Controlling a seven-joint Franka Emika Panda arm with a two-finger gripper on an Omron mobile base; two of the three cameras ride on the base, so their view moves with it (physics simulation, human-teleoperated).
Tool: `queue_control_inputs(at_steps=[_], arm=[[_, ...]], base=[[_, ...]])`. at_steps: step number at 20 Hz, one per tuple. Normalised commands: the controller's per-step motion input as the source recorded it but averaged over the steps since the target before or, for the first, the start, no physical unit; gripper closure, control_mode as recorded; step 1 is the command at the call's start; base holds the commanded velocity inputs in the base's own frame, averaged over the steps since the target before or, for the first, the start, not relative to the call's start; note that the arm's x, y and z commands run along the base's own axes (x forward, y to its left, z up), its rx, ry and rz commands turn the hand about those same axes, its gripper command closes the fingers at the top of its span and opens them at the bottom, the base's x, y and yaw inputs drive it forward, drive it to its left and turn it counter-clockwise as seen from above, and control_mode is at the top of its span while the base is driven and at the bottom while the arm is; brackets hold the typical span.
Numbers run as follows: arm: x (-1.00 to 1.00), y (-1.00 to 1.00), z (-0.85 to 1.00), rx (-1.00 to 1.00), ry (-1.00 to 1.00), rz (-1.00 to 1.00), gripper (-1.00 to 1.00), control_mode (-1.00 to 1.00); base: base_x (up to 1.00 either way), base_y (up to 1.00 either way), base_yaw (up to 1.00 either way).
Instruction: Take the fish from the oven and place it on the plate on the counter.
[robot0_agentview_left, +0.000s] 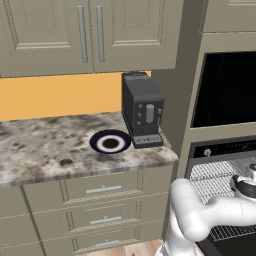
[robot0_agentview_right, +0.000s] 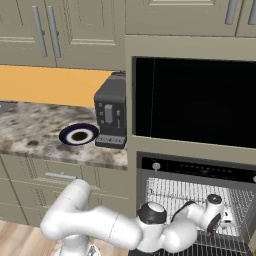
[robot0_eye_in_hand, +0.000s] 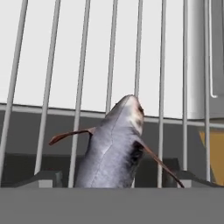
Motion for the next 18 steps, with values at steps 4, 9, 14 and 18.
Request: queue_control_inputs(at_steps=[4,9,14,18], arm=[[-0.36,0.0,-0.98,0.37,-0.21,-0.01,-1.0,-1.0],[-0.43,0.0,-1.0,0.42,-0.14,-0.03,1.0,-1.0],[-0.34,0.0,-0.9,0.32,-0.05,-0.02,1.0,-1.0],[-0.3,0.0,-0.48,0.13,0.01,0.0,1.0,-1.0]], base=[[0.0,0.0,0.0],[0.0,0.0,0.0],[0.0,0.0,0.0],[0.0,0.0,0.0]])
